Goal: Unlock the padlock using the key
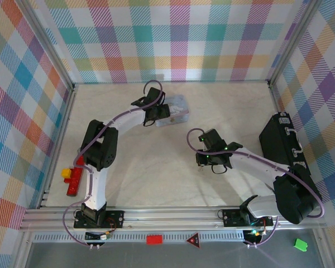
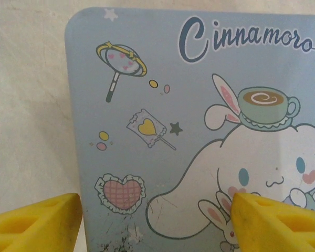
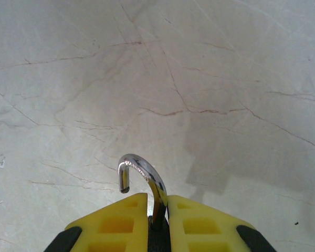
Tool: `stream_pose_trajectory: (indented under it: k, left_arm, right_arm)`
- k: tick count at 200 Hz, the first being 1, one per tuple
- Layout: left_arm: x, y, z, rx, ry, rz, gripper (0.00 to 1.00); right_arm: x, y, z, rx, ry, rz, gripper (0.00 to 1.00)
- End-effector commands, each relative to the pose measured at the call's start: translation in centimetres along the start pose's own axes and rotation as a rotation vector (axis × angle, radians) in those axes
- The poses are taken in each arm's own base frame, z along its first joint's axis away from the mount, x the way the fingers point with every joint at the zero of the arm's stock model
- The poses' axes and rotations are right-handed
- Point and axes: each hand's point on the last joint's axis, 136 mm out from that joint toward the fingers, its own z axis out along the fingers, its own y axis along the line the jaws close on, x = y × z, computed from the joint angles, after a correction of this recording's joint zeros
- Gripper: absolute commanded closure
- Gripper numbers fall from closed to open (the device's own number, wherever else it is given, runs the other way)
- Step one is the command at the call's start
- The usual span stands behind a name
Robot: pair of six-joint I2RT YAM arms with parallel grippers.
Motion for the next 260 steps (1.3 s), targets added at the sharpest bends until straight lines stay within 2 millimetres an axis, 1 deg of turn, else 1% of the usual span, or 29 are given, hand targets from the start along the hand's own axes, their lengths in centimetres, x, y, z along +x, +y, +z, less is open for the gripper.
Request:
stream_pose_trajectory:
  k: [1,19,31,47,66,78,86,98,107,115,119,123,134,164,176,188,196,199,217,247,260]
  left_arm:
    - [0.7,2.5,1.4,-0.106,0.047,-0.006,0.25]
    - [-0.8,2.5,0.1,-0.126,0.019,-0.016,0.21]
    - [-1.8,2.4,-1.3,-0.132,0.008,-0.018,0.17]
    - [-2.9,1.9,-3.4,-0.122,0.016,-0.002,0.13]
    - [-3.5,2.2,-6.4,-0.116,0.015,0.003,0.11]
    - [-3.3,2.5,-8.0,-0.088,-0.007,-0.010,0.09]
    - [-3.4,2.6,-9.4,-0.061,-0.039,-0.020,0.08]
    - [-3.1,3.2,-11.0,-0.040,-0.075,-0.036,0.06]
    - [-2.8,3.8,-12.2,-0.032,-0.102,-0.047,0.06]
    - [-2.3,4.5,-12.8,-0.031,-0.115,-0.052,0.05]
    - [-2.3,4.8,-13.4,-0.026,-0.133,-0.059,0.05]
    - [-1.9,5.3,-13.5,-0.030,-0.136,-0.060,0.05]
    - [-1.5,6.5,-14.7,-0.034,-0.170,-0.069,0.04]
    - [0.6,10.3,-16.2,-0.083,-0.232,-0.072,0.03]
    - [1.4,11.8,-16.5,-0.109,-0.247,-0.079,0.02]
    - [2.1,12.9,-16.8,-0.120,-0.265,-0.090,0.02]
    - [3.0,13.8,-17.0,-0.138,-0.265,-0.095,0.02]
    - [2.6,13.7,-17.2,-0.129,-0.293,-0.102,0.02]
    - [3.1,15.1,-18.0,-0.155,-0.333,-0.124,0.02]
    - [3.4,16.7,-19.3,-0.196,-0.388,-0.145,0.01]
    - [3.6,17.2,-19.3,-0.217,-0.399,-0.139,0.01]
  right_arm:
    - [1.0,-0.4,0.6,0.010,0.043,0.026,1.00]
    - [1.2,-0.2,0.8,-0.001,0.055,0.035,1.00]
    - [1.5,-0.1,1.0,-0.008,0.062,0.038,1.00]
    - [1.8,-0.2,1.2,-0.008,0.073,0.041,1.00]
    - [2.1,-0.2,1.4,-0.014,0.085,0.030,1.00]
    - [2.3,0.0,1.4,-0.028,0.090,0.020,0.99]
    - [2.5,0.2,1.5,-0.042,0.094,0.015,0.99]
    - [2.9,0.3,1.6,-0.051,0.111,0.014,0.98]
    - [3.3,0.2,1.8,-0.048,0.123,0.016,0.98]
    - [3.5,0.0,1.9,-0.041,0.134,0.017,0.97]
    - [3.6,-0.1,2.0,-0.039,0.139,0.017,0.97]
    - [3.7,-0.2,2.0,-0.034,0.142,0.018,0.96]
    - [4.0,-0.4,2.2,-0.025,0.155,0.020,0.95]
    - [4.2,-0.7,2.4,-0.010,0.160,0.028,0.89]
    - [4.3,-0.8,2.5,-0.009,0.161,0.024,0.88]
    - [4.4,-1.0,2.6,0.005,0.168,0.024,0.87]
    - [4.4,-1.1,2.6,0.012,0.171,0.024,0.85]
    - [4.3,-1.1,2.6,0.016,0.172,0.026,0.84]
    - [4.2,-1.8,2.4,0.058,0.165,0.035,0.79]
    - [3.8,-1.8,1.9,0.068,0.156,0.034,0.73]
    - [3.5,-1.9,1.5,0.073,0.140,0.032,0.71]
